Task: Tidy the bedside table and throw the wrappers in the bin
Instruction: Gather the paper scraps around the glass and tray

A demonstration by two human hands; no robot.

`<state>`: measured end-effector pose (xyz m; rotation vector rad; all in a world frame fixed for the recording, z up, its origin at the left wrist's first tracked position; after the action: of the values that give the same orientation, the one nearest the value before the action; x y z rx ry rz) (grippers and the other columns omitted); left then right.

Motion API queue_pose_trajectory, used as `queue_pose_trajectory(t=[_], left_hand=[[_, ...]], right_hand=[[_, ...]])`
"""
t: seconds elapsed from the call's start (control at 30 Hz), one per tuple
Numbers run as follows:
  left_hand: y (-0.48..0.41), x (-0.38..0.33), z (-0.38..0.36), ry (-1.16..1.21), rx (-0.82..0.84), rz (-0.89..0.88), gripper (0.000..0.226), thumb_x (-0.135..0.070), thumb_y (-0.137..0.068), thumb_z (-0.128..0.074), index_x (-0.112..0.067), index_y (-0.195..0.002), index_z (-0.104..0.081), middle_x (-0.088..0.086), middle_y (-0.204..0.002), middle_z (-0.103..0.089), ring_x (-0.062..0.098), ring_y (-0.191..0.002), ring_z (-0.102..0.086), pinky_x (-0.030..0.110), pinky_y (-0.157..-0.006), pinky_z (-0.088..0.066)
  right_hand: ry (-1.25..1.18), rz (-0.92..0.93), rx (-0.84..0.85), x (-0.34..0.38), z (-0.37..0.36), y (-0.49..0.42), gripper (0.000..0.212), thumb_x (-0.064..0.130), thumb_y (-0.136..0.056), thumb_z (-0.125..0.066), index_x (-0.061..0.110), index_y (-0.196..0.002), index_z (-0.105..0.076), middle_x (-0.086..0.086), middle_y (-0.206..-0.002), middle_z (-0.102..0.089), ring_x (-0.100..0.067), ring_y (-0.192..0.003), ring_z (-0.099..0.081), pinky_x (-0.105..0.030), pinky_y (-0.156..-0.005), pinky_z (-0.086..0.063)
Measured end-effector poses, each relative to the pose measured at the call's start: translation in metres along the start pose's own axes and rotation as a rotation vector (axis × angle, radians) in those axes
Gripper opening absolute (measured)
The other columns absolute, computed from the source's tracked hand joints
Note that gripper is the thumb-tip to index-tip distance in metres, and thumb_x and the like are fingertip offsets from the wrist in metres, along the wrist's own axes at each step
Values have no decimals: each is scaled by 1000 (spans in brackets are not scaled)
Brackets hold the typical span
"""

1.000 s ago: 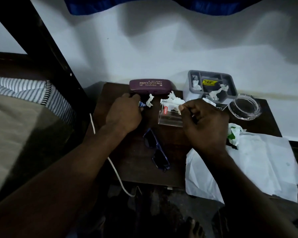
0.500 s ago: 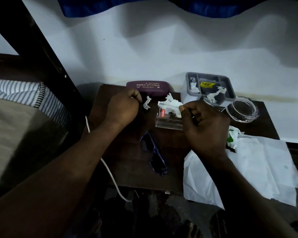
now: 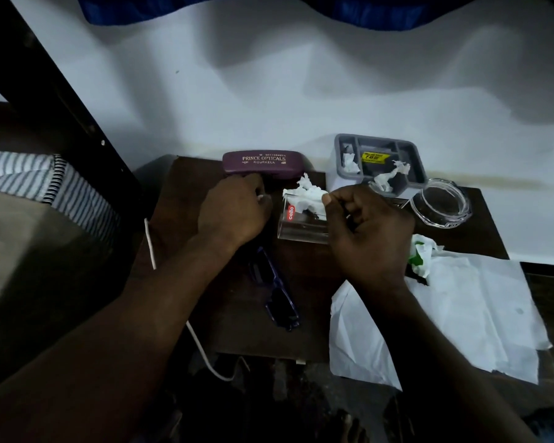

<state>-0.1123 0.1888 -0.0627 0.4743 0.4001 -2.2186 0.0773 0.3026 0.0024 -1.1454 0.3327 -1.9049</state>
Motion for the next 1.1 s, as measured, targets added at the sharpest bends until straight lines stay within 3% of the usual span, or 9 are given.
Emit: queue_pose_trajectory(t=[0.13,0.23,0.3,0.37,0.43,0.6,0.83,1.0,1.1], left_hand=[[-10,2,13,178,-87,87,22,-29,-90,-64,-22,-70,-55,6,-71,-67,28,-77,-67,25,-63,-31],[-16,-4,14,288,-73,66,19,-21,-95,-67,-13,-82,-55,-8,-68,-53,2,-69,-61,22,-55,-31],[-18,-12,5,300,16,-26,5,-11,-95,-65,-12,-95,-60,-6,-80,-62,-10,-77,-64,14,-63,-43],[-17,-21,-9,189,114,-138,18,-17,-93,-61,-21,-109,-68,-2,-103,-74,11,-98,-70,31,-85,-54],[-17,-21,-18,89,170,-179,31,-26,-92,-58,-31,-120,-70,-1,-119,-75,23,-109,-68,40,-92,-54],[-18,-28,-28,-17,236,-273,44,-29,-94,-59,-44,-135,-62,-7,-135,-69,21,-119,-66,39,-99,-53],[-25,-27,-21,10,137,-237,23,-24,-92,-62,-30,-111,-72,3,-107,-76,28,-98,-69,36,-83,-54],[-30,-22,6,243,-13,-150,12,-29,-96,-67,-18,-100,-69,1,-92,-72,19,-84,-63,28,-72,-39],[-29,-11,8,521,0,-14,21,-32,-89,-66,-12,-84,-65,-2,-70,-63,14,-64,-55,29,-64,-38]], right_hand=[[-2,-30,-16,-9,8,-3,12,25,-95,-72,17,-87,-76,5,-72,-72,-12,-62,-66,-39,-59,-54],[-18,-45,-29,-15,11,-5,13,26,-95,-71,17,-88,-76,4,-75,-74,-14,-64,-69,-40,-59,-55],[-19,-47,-27,-17,11,-4,13,26,-95,-70,17,-88,-76,5,-75,-74,-14,-64,-70,-41,-58,-55],[-19,-48,-25,-18,12,-4,12,25,-95,-71,17,-88,-76,5,-74,-74,-14,-64,-69,-40,-58,-55],[-23,-55,-20,-20,13,-5,11,25,-95,-70,17,-88,-76,6,-74,-73,-13,-64,-69,-40,-58,-55],[-27,-90,-11,-31,15,-8,10,25,-94,-70,20,-87,-76,8,-75,-73,-12,-64,-68,-40,-61,-55],[67,-107,-69,-45,29,-23,7,22,-92,-71,21,-87,-75,8,-81,-75,-8,-63,-67,-37,-63,-55],[150,-186,-162,-63,48,-24,5,25,-90,-71,23,-88,-75,7,-83,-76,-4,-65,-64,-18,-66,-47],[153,-187,-150,-63,50,-24,4,25,-90,-71,24,-88,-74,7,-82,-76,-5,-64,-63,-22,-66,-46]])
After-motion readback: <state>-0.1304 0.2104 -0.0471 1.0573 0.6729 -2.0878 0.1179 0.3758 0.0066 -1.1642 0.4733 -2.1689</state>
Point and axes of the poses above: each hand's wrist, its own y-axis away from the middle knuckle, its own z-axis out of the back of the hand, x = y × z, the point moved 10 cm from there along -y, towards the middle knuckle
